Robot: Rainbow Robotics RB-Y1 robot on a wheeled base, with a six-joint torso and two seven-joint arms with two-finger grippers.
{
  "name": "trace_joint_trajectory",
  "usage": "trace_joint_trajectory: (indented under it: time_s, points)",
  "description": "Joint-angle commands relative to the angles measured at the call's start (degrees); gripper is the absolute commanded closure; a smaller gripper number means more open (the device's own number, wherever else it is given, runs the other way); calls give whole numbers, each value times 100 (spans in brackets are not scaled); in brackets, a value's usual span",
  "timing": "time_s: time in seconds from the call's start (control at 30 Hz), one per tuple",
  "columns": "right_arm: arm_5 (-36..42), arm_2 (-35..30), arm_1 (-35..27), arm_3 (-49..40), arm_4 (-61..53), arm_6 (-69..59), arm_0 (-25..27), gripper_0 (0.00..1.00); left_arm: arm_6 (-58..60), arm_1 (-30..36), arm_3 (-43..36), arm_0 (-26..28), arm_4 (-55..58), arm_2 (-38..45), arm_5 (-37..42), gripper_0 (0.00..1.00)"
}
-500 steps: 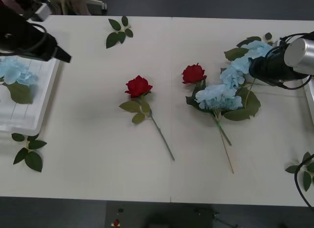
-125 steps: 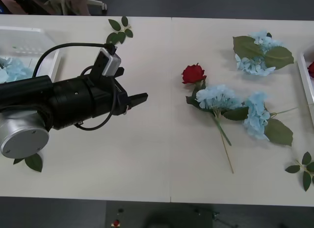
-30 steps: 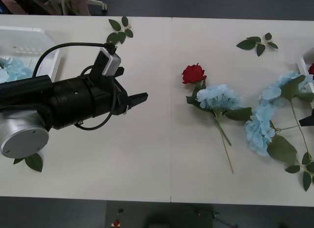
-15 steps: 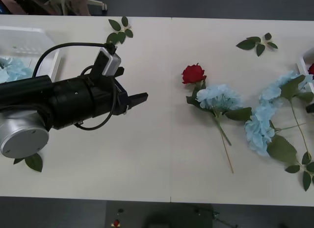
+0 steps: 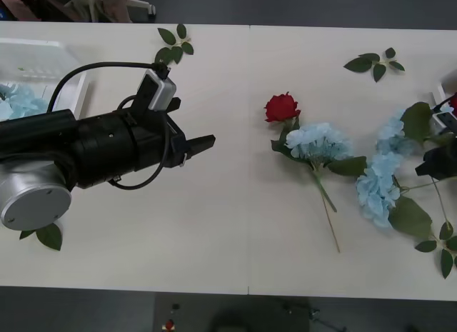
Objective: Put the red flowers into the right box and the blue flowers into the left box
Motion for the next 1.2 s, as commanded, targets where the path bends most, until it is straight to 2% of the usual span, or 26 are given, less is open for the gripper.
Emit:
trace_joint_trajectory:
  time_s: [0.03, 0.1, 0.13, 0.23, 0.33, 0.6, 0.77, 0.9, 0.97, 1.2]
  points:
    - [-157, -83, 226, 299, 256, -26, -278, 38, -213, 99, -133, -195, 10, 117, -23, 0]
    - [-174, -74, 288, 414, 291, -34, -349, 45, -213, 99, -133, -195, 10, 117, -23, 0]
    - [-183, -74, 349, 510, 318, -17, -402, 57, -213, 99, -133, -195, 10, 117, -23, 0]
    - [-183, -56, 393, 712, 353, 10, -551, 83, -213, 99, -133, -195, 10, 117, -23, 0]
    - [-183, -56, 411, 791, 362, 62, -604, 98, -213, 99, -133, -195, 10, 117, -23, 0]
    - [-148, -285, 340, 800, 142, 194, -621, 100, -213, 99, -133, -195, 10, 117, -23, 0]
    - [45, -698, 94, 914, -842, 721, -621, 100, -213, 99, -133, -195, 10, 117, -23, 0]
    - [335, -1111, -213, 1152, -2170, 1943, -612, 100, -213, 99, -133, -195, 10, 117, -23, 0]
    - [678, -1366, -380, 1284, -3189, 2699, -612, 100, -213, 99, -133, -195, 10, 117, -23, 0]
    - [1214, -1788, -503, 1055, -5606, 3903, -604, 100, -213, 99, -133, -195, 10, 117, -23, 0]
